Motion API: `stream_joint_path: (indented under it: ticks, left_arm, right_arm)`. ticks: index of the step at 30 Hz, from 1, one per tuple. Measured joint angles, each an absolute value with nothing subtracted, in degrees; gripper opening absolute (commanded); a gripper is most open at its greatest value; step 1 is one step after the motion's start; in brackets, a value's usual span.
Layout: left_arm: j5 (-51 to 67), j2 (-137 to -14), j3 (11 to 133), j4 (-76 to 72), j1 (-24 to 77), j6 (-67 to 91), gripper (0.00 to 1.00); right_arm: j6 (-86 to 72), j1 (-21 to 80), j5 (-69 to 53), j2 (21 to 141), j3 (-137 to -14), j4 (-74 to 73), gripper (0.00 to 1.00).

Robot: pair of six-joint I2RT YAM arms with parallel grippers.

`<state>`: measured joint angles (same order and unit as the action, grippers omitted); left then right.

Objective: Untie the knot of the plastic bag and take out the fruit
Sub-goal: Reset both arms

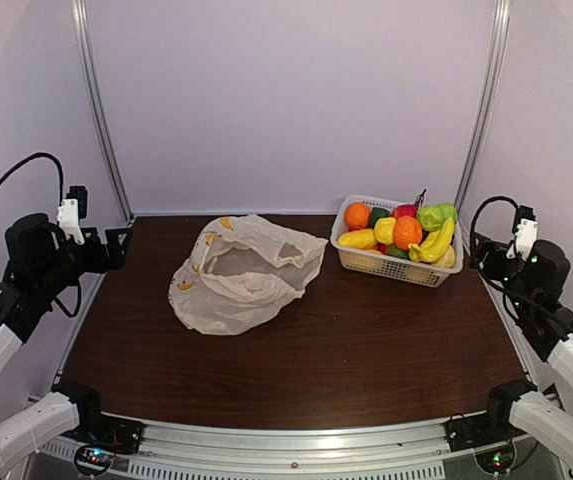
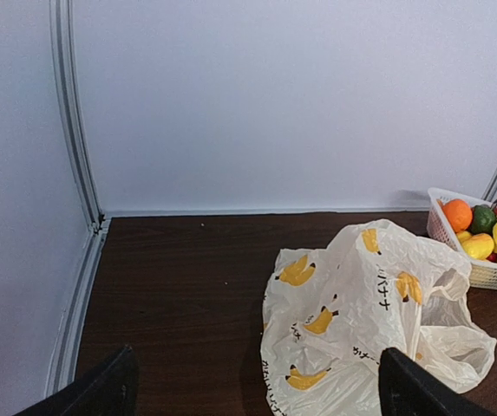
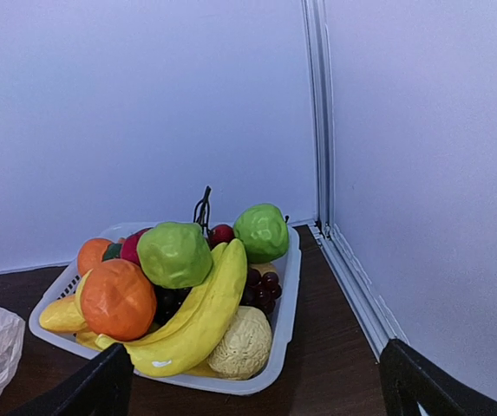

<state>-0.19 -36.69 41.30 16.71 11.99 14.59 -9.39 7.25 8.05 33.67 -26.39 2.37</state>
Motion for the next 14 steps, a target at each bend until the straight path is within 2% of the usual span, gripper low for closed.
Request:
stream_joint_path:
  ticks: [14]
  left_arm:
    - [-2.2,-36.3,41.3,16.8,12.0,14.5,0.98]
  right_arm:
    - [-9.4,7.2,8.9,31.8,-26.0,2.1,1.00]
